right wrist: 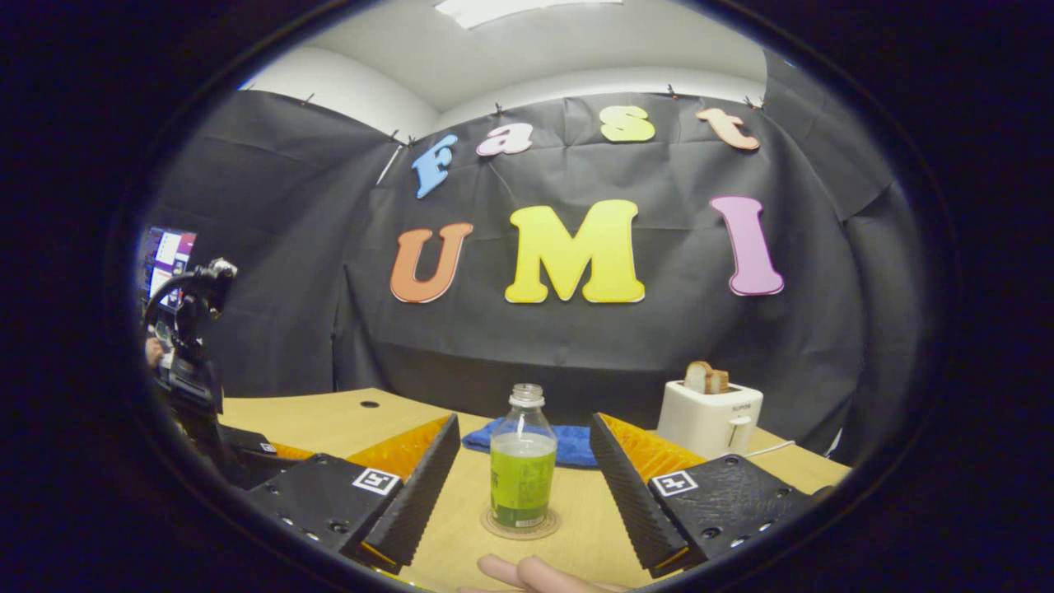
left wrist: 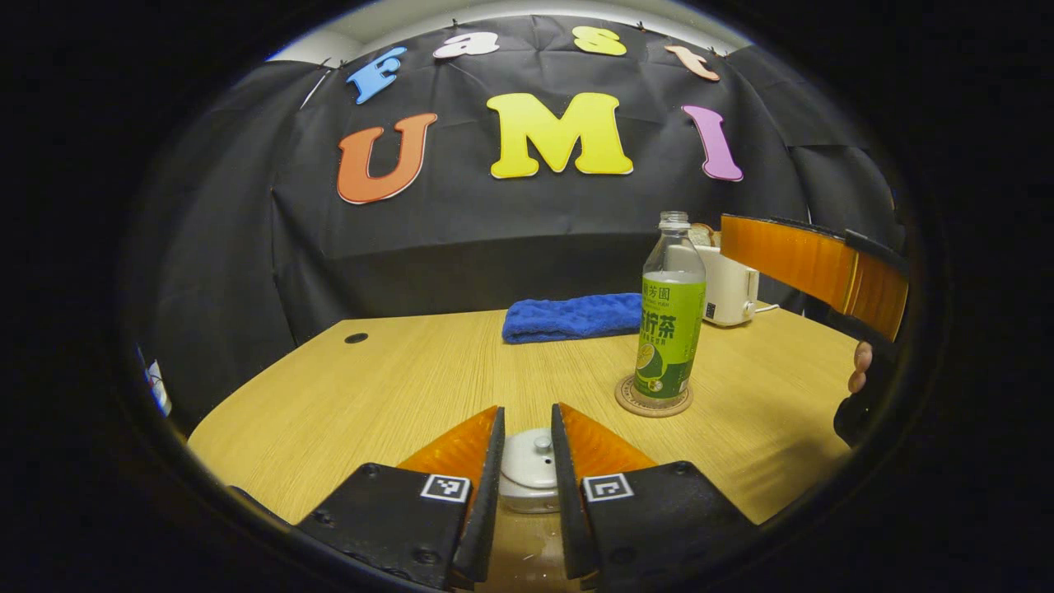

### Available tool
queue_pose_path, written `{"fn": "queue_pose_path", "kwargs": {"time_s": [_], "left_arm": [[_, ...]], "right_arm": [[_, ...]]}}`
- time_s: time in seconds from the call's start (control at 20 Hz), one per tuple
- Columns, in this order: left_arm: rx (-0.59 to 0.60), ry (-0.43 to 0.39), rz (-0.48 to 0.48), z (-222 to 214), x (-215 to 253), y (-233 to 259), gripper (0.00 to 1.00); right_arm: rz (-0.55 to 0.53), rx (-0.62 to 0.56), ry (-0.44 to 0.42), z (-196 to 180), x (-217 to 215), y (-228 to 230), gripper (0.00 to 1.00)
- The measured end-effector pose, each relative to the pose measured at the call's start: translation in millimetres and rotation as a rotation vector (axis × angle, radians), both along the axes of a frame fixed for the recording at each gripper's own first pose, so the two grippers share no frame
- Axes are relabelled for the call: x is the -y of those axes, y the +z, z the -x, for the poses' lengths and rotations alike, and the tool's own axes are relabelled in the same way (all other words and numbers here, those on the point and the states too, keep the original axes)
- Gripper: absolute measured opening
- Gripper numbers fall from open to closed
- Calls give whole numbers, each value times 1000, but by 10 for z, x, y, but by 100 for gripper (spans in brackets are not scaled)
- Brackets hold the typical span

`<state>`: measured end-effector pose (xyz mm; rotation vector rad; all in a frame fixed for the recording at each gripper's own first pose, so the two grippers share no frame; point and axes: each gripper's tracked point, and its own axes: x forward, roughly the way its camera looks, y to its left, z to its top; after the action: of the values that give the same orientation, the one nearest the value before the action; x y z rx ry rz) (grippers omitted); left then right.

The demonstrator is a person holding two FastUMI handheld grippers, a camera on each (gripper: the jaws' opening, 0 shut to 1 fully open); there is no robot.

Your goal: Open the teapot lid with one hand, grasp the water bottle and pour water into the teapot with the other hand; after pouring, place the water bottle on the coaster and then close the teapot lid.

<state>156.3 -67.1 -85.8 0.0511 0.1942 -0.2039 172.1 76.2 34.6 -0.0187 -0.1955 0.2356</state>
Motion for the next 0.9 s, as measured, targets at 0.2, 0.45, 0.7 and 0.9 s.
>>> {"fn": "queue_pose_path", "kwargs": {"time_s": [0.2,0.45,0.7,0.9], "left_arm": [[14,11,-34,74,-35,121,61],[80,-8,7,430,26,531,82],[150,-5,32,898,-67,929,84],[177,27,40,1162,-227,1158,85]], "right_arm": [[19,-12,-62,208,246,-64,96],[13,-48,-167,565,529,-167,95],[18,-48,-218,1052,609,-99,95],[17,-36,-241,1393,669,35,96]]}}
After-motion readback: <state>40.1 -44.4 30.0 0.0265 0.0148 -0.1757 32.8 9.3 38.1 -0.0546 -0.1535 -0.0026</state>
